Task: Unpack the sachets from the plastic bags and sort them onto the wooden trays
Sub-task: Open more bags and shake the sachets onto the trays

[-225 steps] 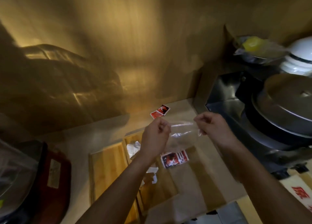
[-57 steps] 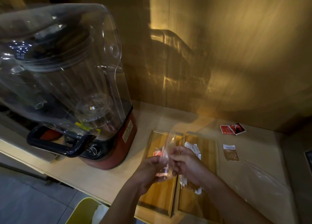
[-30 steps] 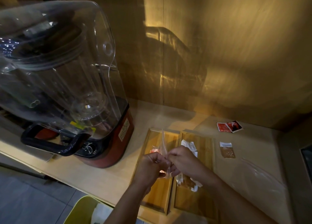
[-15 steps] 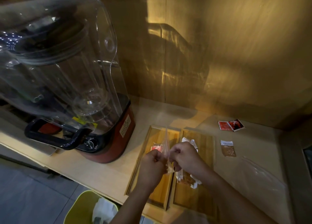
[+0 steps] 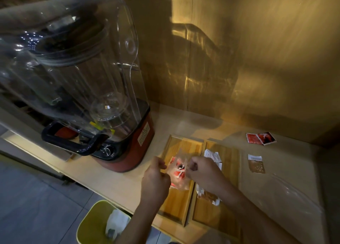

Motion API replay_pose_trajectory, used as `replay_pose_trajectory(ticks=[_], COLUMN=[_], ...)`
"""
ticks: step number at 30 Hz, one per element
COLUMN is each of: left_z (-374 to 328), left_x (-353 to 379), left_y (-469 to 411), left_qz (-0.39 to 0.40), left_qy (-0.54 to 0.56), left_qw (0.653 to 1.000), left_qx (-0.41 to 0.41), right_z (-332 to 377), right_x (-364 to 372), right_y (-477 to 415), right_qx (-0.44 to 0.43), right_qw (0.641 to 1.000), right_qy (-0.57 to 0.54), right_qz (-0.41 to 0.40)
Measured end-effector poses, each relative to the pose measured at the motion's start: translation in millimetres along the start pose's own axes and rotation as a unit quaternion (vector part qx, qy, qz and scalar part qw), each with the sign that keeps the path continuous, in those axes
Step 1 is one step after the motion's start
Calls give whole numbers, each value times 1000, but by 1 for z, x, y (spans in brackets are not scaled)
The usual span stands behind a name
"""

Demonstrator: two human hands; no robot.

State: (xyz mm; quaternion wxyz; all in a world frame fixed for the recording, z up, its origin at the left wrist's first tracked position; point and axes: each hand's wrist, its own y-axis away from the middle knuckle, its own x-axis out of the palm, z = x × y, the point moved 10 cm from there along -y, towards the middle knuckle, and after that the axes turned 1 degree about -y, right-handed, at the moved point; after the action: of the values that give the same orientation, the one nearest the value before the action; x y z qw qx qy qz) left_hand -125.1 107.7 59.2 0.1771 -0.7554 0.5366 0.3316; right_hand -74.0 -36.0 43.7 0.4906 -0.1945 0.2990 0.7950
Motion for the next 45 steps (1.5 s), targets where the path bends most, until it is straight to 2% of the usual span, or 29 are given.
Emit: replay_pose_trajectory(ticks=[2, 4, 9, 14, 17, 20, 23, 25, 27, 29, 32, 36, 40, 42, 45], left_z=[-1, -3, -14, -15, -2, 2, -11, -26, -36, -32, -25, -29, -39, -45, -47], left_x=[14, 19, 9, -18, -30, -29, -24, -16, -3, 6, 10, 4, -23, -37, -53], left_y=[1, 2, 1, -5, -9, -6, 5, 17, 27, 29, 24, 19, 13, 10, 2], left_qz=[68, 76, 10, -56, -80, -70, -21, 36, 92, 116, 115, 99, 87, 104, 170], left_qy=[22, -5, -88, -139, -114, -85, -49, -68, -167, -259, -305, -309, -256, -217, -165], left_qw=[997, 997, 994, 988, 990, 994, 998, 997, 980, 957, 942, 931, 938, 946, 957], left_qx=[8, 25, 66, 41, 7, -15, -14, 14, 52, 58, 77, 165, 219, 218, 170], right_z=[5, 10, 22, 16, 14, 14, 14, 12, 7, 5, 3, 12, 20, 28, 41], right_x=[7, 11, 12, -11, -25, -24, -23, -23, -24, -22, -18, -28, -40, -46, -49], right_y=[1, 2, 0, -2, -1, -2, -5, -10, -13, -17, -17, -23, -28, -25, -16], right_qx=[-23, -48, -83, -60, -41, -29, -8, 15, 34, 37, 57, 14, -16, -20, -20], right_qw=[999, 997, 991, 986, 989, 995, 993, 990, 991, 994, 997, 999, 1000, 999, 993], right_qy=[16, 41, 108, 143, 118, 46, -50, -85, -85, -70, -43, -25, 7, 2, -12], right_qz=[27, 32, 12, -54, -81, -82, -107, -109, -100, -72, -24, -16, -2, 31, 114])
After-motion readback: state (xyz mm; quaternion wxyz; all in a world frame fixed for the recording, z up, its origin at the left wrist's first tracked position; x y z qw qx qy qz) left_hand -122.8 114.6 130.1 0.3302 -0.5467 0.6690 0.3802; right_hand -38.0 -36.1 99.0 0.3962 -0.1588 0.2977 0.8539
